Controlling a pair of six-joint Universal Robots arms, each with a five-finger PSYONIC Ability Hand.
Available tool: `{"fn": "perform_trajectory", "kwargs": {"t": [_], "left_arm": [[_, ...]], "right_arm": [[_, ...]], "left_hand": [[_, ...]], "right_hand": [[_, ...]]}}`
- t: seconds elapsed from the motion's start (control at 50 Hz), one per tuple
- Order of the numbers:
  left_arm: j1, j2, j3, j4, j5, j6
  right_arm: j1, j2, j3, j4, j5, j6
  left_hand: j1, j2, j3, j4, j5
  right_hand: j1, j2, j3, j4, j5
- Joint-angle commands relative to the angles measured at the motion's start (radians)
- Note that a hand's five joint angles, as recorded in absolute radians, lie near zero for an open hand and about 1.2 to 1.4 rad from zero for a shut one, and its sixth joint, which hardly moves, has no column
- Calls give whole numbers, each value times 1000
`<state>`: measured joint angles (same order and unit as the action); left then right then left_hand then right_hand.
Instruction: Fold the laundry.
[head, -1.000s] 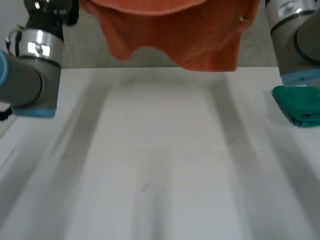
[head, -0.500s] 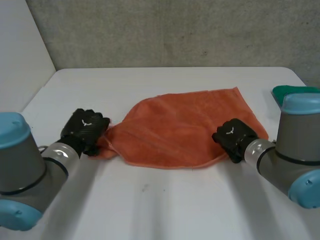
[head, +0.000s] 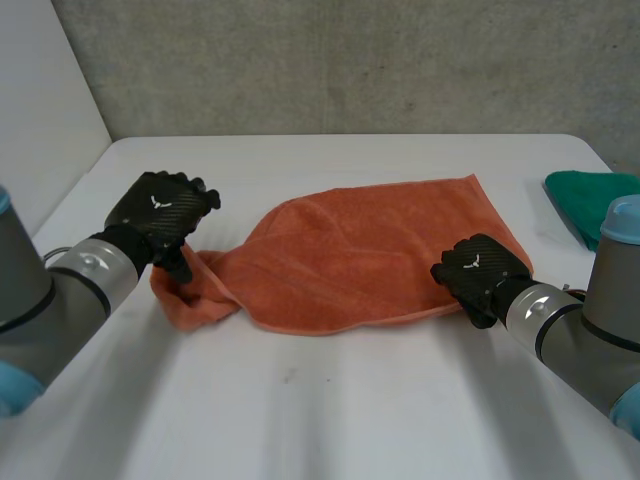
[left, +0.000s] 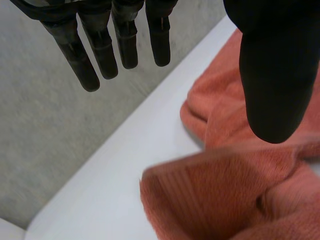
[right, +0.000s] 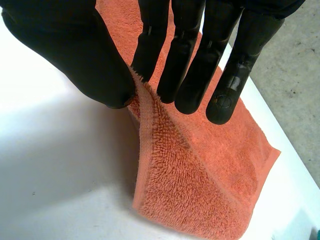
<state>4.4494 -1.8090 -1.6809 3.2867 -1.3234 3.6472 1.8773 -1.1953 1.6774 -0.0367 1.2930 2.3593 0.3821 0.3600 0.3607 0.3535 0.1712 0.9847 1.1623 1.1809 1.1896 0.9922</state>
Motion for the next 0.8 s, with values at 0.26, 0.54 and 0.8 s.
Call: {"fn": "perform_trajectory", "kwargs": {"t": [0.26, 0.54, 0.8], "left_arm": [[93, -337, 308, -168, 73, 79], [67, -377, 322, -173, 4, 159], [10, 187, 237, -177, -42, -13]], "right_arm": [[-1, 2, 7, 1, 0, 0], [-10, -4, -68, 52, 20, 3], [-24, -135, -525, 490, 20, 12]], "left_hand": [[178, 200, 199, 206, 214], [1014, 1036, 1036, 1043, 1051], [1014, 1036, 1036, 1043, 1051]], "right_hand": [[412, 234, 215, 207, 230], [412, 234, 215, 207, 230], [412, 234, 215, 207, 230]]}}
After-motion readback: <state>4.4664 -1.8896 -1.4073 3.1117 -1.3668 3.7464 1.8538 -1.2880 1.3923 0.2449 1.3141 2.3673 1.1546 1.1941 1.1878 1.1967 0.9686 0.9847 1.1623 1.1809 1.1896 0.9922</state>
